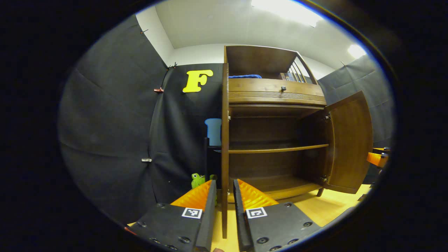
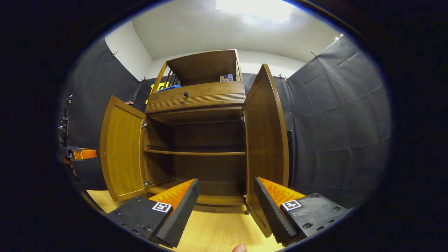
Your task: Open the right door of the double-door shoe cabinet with the right hand, and open the left door with the left hand.
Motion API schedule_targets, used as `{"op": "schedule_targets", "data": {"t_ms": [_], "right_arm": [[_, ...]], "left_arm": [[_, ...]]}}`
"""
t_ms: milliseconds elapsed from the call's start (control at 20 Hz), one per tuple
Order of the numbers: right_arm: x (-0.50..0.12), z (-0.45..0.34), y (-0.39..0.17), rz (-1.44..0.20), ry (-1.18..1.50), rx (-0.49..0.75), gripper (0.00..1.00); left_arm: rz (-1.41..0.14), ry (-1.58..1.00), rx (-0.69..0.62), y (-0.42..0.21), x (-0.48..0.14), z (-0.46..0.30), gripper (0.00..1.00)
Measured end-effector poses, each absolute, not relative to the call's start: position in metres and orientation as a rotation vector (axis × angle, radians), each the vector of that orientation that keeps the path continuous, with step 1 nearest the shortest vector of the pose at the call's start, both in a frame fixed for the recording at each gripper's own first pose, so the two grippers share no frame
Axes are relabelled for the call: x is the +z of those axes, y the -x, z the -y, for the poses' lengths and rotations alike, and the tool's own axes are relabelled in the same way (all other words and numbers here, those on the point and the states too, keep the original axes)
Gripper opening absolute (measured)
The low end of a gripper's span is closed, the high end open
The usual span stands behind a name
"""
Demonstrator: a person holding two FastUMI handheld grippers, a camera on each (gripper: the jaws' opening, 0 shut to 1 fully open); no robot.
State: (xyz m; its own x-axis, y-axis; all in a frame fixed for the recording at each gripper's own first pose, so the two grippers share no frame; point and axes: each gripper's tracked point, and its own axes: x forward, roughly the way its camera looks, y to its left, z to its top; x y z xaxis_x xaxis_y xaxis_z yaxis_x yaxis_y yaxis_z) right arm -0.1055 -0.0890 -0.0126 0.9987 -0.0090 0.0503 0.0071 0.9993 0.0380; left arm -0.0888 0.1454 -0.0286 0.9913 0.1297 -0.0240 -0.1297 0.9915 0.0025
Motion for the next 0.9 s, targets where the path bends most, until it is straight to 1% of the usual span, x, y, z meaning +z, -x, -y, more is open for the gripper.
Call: {"op": "schedule_targets", "data": {"t_ms": [150, 200, 250, 350, 400, 450, 500, 550, 600, 650, 700, 800, 850, 900], "right_arm": [[-0.01, 0.088, 0.105, 0.057, -0.04, -0.006, 0.98], [-0.01, 0.089, 0.104, 0.06, -0.043, -0.005, 0.98], [-0.009, 0.088, 0.105, 0.063, -0.045, -0.004, 0.98], [-0.006, 0.089, 0.103, 0.072, -0.047, -0.006, 0.98], [-0.004, 0.09, 0.101, 0.076, -0.046, -0.008, 1.0], [-0.003, 0.091, 0.1, 0.081, -0.045, -0.012, 1.0], [-0.005, 0.089, 0.099, 0.079, -0.043, -0.011, 0.98], [-0.008, 0.088, 0.098, 0.074, -0.042, -0.009, 0.98], [-0.009, 0.088, 0.099, 0.071, -0.041, -0.006, 0.98], [-0.011, 0.086, 0.099, 0.068, -0.04, -0.003, 1.0], [-0.014, 0.086, 0.099, 0.066, -0.039, -0.003, 0.98], [-0.022, 0.086, 0.097, 0.051, -0.062, -0.009, 0.98], [-0.023, 0.079, 0.099, 0.041, -0.084, 0.012, 0.98], [-0.025, 0.071, 0.099, 0.032, -0.094, 0.034, 1.0]], "left_arm": [[-0.06, 0.019, 0.076, 0.089, -0.044, -0.119, 0.57], [-0.063, 0.027, 0.065, 0.09, -0.046, -0.111, 0.6], [-0.06, 0.03, 0.063, 0.089, -0.047, -0.106, 0.67], [-0.047, 0.021, 0.067, 0.087, -0.049, -0.097, 0.77], [-0.035, 0.015, 0.069, 0.087, -0.05, -0.094, 0.81], [-0.028, 0.013, 0.068, 0.087, -0.051, -0.09, 0.86], [-0.03, 0.013, 0.067, 0.086, -0.055, -0.087, 0.88], [-0.032, 0.018, 0.069, 0.085, -0.06, -0.084, 0.92], [-0.04, 0.018, 0.056, 0.084, -0.062, -0.079, 0.92], [-0.039, 0.019, 0.052, 0.083, -0.064, -0.073, 0.94], [-0.033, 0.024, 0.058, 0.082, -0.063, -0.071, 0.94], [-0.011, 0.024, 0.053, 0.08, -0.059, -0.062, 0.94], [-0.002, 0.02, 0.057, 0.079, -0.061, -0.059, 0.94], [0.003, 0.013, 0.061, 0.079, -0.061, -0.057, 0.94]]}}
